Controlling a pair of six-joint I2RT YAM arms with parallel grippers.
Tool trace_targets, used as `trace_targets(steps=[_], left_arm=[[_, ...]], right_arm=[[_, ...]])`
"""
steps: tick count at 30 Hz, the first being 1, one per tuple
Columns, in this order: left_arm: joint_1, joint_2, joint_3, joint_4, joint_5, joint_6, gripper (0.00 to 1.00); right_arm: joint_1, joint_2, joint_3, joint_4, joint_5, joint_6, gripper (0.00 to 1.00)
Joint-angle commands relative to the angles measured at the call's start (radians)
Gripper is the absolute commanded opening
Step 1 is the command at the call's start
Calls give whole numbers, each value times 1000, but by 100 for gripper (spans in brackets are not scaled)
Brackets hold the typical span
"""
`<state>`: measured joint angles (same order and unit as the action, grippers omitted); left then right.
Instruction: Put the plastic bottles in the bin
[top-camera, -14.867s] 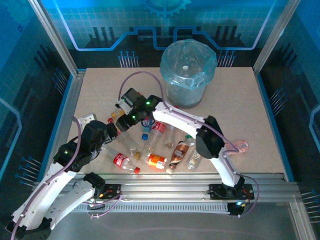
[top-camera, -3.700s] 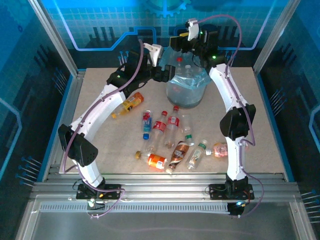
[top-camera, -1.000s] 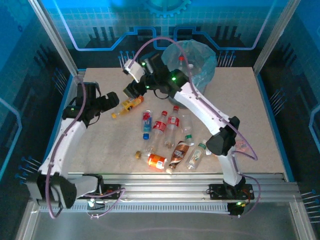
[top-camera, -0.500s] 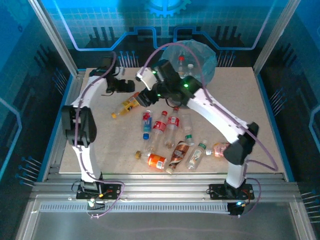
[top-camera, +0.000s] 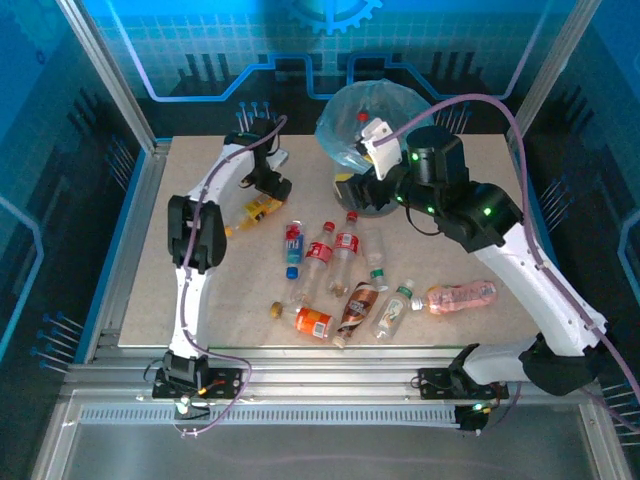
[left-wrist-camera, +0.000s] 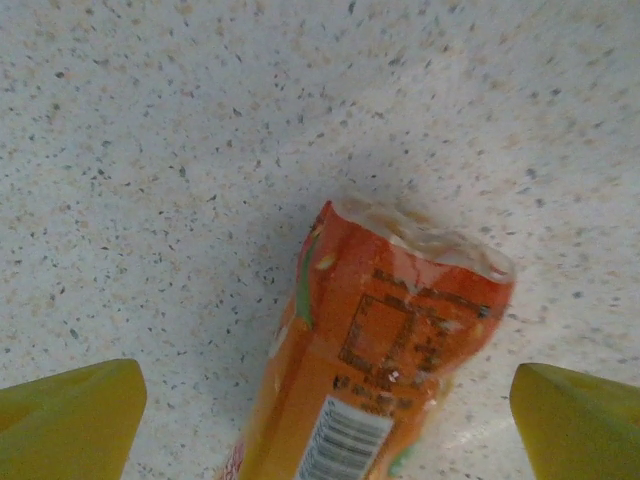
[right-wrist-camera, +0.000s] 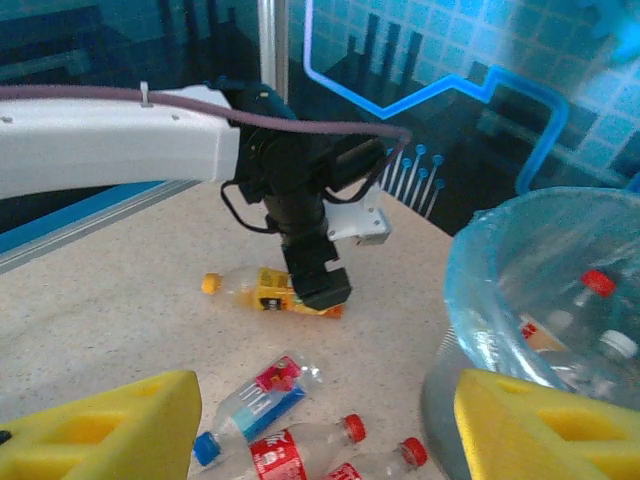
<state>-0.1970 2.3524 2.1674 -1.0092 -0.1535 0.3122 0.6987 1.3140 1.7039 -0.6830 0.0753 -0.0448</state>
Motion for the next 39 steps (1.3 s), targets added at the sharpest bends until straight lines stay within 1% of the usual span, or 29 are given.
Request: trace_targets(steps=[1,7,10,15,17,20,21,26,31,34,39], left_arm=[[-23,44,50,-81,-54,57,93],[-39,75,57,-72,-65,51,89],[-39,83,53,-88,-57,45,85],[-40,85,37,-92,-27,42,74],[-38,88,32,-92,-31,23,69],[-38,81,7,-104,-6,-8,60],[-37,73,-7,-103,-2,-15,60],[-27,-15,-115,-24,-24,-36,57],[15,-79,-85,-19,-47,-122,50],[33,-146,-78,-3,-76,-174,49],[42,-285,-66,52,-104,-276,48]], right_arm=[[-17,-14,-34,-5,-1,-12,69],[-33,-26,-94,25,-39,19,70],[-35,-27,-100,28,-55,30,70],[-36,-21,-80,17,-56,18,71],[-39,-20,-76,18,-63,3,71],[-47,-12,-67,17,-58,-10,71],[-50,-7,-61,10,-61,-11,71],[-56,-19,-52,8,-74,-17,72],[-78,-10,-39,11,-81,-9,71],[-79,-21,-30,7,-97,0,71],[-82,-93,-89,60,-84,2,71]])
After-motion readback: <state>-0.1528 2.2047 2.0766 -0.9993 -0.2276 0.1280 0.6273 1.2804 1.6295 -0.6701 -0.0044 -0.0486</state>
